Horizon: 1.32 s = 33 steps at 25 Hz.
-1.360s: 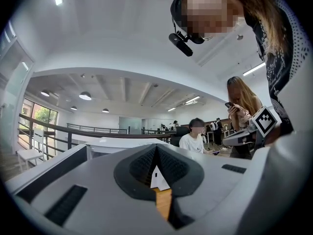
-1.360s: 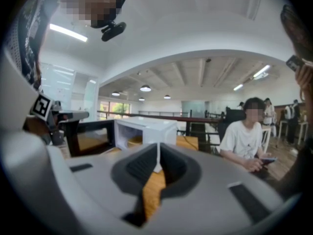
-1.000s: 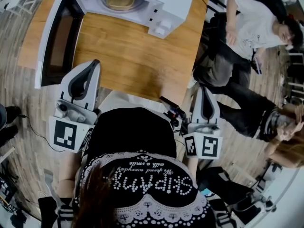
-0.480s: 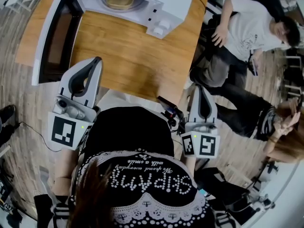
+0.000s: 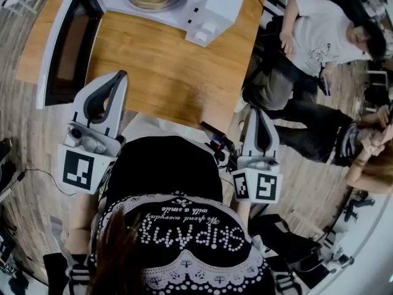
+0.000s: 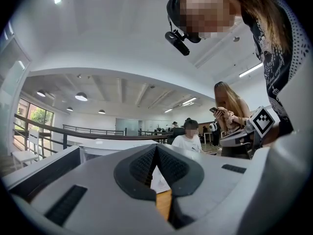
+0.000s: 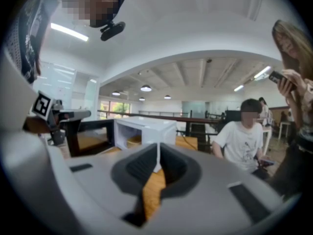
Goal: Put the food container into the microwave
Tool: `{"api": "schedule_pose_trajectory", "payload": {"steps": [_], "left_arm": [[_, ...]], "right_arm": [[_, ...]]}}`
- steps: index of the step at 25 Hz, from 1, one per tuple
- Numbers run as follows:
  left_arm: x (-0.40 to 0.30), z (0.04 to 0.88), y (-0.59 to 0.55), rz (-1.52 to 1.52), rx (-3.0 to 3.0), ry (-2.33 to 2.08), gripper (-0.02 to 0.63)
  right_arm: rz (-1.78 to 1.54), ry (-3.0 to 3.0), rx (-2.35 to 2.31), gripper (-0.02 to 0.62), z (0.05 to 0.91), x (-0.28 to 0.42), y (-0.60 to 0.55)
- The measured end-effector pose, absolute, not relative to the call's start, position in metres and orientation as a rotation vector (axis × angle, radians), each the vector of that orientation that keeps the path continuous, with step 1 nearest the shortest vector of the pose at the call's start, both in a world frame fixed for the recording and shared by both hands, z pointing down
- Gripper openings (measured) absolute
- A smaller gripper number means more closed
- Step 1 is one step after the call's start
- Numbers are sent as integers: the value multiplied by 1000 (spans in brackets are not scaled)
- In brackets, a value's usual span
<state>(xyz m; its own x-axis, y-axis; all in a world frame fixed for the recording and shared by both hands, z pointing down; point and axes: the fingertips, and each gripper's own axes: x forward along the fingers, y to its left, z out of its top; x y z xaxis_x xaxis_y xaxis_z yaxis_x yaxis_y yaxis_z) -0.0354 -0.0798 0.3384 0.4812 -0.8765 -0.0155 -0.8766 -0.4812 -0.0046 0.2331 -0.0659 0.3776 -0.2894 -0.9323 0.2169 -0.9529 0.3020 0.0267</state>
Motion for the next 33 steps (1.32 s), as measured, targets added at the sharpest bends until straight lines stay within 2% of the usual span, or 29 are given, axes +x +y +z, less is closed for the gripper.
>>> {"api": "schedule_pose_trajectory", "payload": {"steps": [33], "left_arm": [[-29,329,-78,0,-2654,1568,28]], "right_arm": [[128,-2353,1734,38,381,247,-66]]}}
